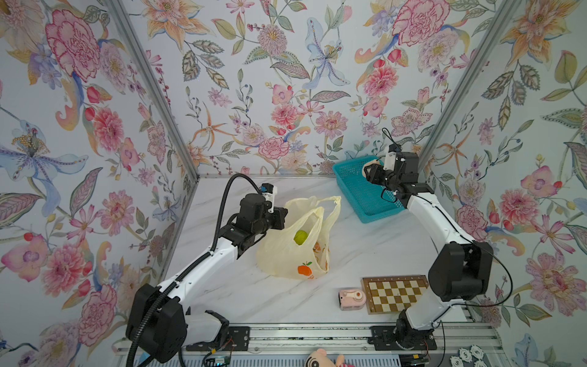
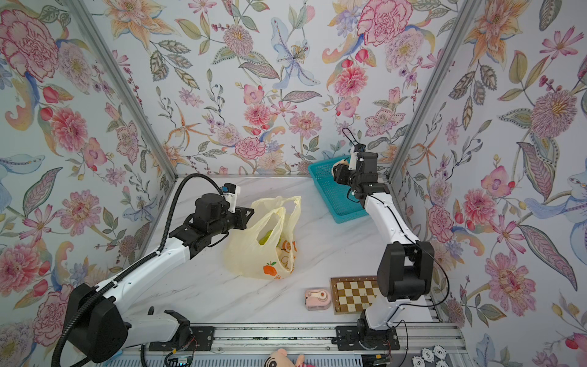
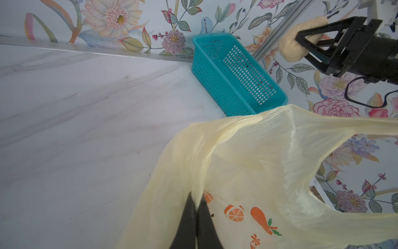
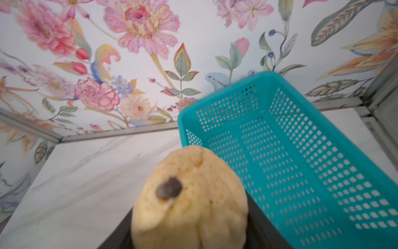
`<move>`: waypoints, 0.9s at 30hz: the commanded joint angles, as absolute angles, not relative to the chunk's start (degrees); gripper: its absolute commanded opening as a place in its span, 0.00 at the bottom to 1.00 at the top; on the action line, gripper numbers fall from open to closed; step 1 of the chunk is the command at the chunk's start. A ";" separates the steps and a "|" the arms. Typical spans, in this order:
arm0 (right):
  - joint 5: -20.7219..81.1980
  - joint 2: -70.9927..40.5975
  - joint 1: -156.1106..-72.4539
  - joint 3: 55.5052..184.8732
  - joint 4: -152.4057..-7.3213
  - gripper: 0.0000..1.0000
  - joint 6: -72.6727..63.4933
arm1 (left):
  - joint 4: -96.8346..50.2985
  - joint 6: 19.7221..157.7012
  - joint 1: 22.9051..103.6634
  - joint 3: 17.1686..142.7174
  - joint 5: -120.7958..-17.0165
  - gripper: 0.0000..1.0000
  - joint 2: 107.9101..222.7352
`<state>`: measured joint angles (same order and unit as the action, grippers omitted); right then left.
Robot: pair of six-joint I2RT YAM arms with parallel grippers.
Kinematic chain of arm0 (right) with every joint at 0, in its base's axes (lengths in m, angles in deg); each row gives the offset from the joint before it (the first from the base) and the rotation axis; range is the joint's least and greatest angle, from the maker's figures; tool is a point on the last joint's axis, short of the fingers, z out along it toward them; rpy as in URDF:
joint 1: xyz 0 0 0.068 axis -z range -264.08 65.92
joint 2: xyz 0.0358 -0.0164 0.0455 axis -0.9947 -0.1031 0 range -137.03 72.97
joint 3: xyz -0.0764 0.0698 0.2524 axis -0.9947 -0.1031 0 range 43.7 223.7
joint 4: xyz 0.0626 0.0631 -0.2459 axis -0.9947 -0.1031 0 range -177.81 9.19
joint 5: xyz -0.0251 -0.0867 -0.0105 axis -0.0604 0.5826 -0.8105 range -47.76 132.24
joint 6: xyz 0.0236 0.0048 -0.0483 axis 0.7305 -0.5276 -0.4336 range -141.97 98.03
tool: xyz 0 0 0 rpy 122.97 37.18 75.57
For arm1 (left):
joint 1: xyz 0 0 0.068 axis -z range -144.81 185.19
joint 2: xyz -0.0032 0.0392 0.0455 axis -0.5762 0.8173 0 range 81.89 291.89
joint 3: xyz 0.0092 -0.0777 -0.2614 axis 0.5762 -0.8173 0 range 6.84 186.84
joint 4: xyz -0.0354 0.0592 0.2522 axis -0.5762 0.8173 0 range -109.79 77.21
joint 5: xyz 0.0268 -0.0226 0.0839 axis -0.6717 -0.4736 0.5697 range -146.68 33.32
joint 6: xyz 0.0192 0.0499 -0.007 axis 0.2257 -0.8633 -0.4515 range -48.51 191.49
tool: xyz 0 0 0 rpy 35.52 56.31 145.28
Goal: Place the pears into plastic bags & tie knots
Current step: Place the pear in the plastic bag.
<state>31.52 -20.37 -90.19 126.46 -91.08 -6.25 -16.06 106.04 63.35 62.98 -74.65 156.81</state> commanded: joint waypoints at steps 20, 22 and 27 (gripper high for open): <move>28.46 25.15 -124.68 98.65 -114.34 0.44 2.80 | -18.20 104.14 63.84 63.96 -79.36 0.00 158.35; 28.58 23.91 -128.40 98.20 -112.82 0.45 2.90 | -18.37 104.11 63.88 64.05 -79.62 0.00 158.53; 36.07 18.08 -133.72 98.81 -110.57 0.46 3.81 | -18.40 104.12 63.84 64.17 -79.85 0.00 158.45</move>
